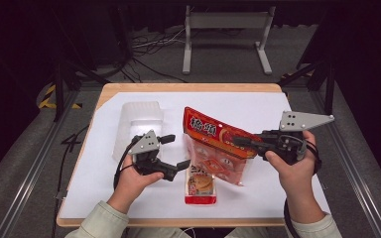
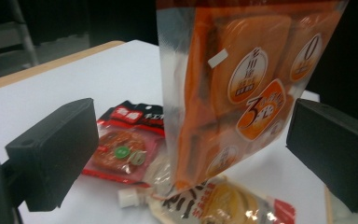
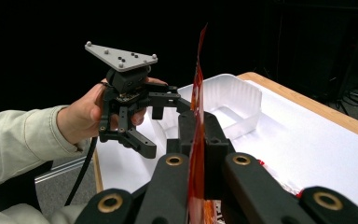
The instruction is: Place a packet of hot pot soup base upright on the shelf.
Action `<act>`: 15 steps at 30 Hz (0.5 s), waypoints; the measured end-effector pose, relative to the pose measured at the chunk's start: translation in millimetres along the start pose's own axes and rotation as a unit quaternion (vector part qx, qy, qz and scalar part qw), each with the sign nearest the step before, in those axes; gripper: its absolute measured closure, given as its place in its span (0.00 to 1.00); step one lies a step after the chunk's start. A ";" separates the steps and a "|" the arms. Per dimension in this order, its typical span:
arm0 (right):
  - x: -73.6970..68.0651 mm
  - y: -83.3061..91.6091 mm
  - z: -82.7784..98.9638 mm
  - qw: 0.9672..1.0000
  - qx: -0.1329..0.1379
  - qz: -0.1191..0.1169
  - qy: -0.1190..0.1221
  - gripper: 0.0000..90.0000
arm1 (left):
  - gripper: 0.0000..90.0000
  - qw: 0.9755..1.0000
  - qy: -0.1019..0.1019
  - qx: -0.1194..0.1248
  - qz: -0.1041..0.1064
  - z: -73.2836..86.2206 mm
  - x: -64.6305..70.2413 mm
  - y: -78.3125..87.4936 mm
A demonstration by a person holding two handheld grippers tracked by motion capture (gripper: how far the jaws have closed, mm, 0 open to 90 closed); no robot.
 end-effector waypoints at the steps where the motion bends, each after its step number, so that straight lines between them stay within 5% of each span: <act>1: 0.1 -0.4 0.2 1.000 0.000 0.000 0.000 1.00 | 0.03 1.000 0.003 0.004 0.008 -1.0 1.1 -1.8; 8: -0.7 -2.7 0.6 1.000 0.003 -0.004 0.002 1.00 | 0.04 1.000 0.002 0.006 0.022 -2.3 1.3 -17.3; 15: -0.3 -3.9 0.6 1.000 0.008 -0.005 0.003 1.00 | 0.02 0.998 -0.002 0.010 0.058 -3.7 11.0 -34.8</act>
Point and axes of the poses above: each handheld gripper's, and its own axes: y roughly backward along the jaws, z roughly out of its underside, x roughly to its right, the point moved 9 cm from there along -y, roughly forward along the jaws, and after that the axes turned 5 degrees about -z, right-handed, at the moved point
